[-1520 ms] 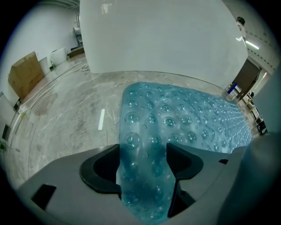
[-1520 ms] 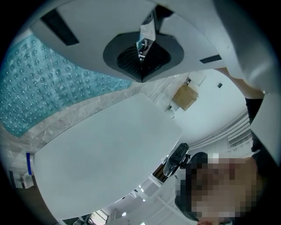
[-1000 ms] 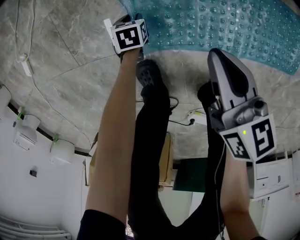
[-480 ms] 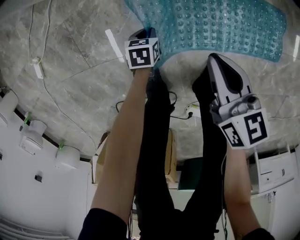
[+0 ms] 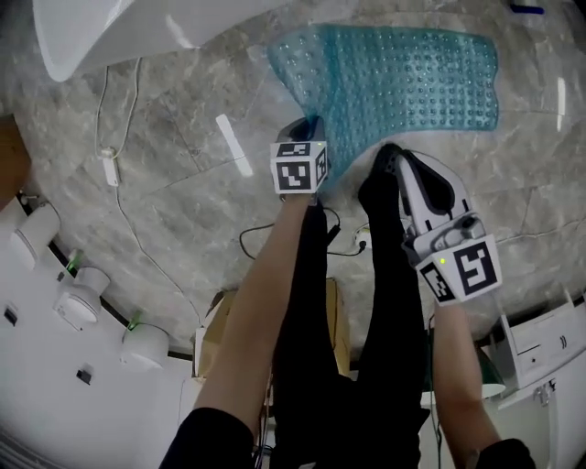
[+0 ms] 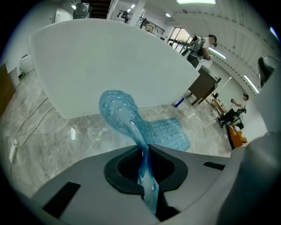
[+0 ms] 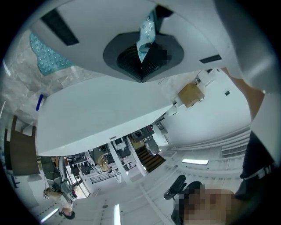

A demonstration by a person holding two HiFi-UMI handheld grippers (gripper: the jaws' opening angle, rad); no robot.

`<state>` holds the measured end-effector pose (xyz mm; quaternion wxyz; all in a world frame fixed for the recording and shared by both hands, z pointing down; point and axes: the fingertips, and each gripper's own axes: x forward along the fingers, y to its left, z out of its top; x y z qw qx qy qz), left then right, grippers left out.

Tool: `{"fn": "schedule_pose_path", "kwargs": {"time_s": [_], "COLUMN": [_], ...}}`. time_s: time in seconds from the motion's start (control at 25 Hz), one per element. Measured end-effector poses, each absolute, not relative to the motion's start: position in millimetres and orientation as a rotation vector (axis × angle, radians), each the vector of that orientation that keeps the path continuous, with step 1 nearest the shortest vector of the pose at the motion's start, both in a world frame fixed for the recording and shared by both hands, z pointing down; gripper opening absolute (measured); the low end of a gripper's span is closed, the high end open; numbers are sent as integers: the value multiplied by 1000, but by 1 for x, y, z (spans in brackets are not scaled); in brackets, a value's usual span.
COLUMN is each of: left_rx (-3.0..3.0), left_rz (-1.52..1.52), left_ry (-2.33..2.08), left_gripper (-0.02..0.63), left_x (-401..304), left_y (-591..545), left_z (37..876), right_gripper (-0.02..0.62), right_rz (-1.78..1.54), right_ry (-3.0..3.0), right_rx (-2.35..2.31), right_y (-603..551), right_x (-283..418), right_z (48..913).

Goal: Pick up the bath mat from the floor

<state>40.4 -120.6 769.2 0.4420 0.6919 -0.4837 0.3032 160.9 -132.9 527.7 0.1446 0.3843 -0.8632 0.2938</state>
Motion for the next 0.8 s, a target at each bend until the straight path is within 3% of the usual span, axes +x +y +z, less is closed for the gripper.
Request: {"fn": "schedule_pose_path", "kwargs": {"time_s": [0.44,0.8], "left_rx": [1879,1936], "left_rz": [669,638], "left_ry": [-1128,-1161], "left_gripper": [29,29], "left_x": [128,114], "left_y": [-129,-111], "left_z": [594,474], "right_gripper": [12,12], "right_rz": [783,649], "right_ry": [-2486,-2489], "right_rx": [1230,1333], "right_y": [-122,-116], "right_x": [235,270], "right_z": [387,283]}}
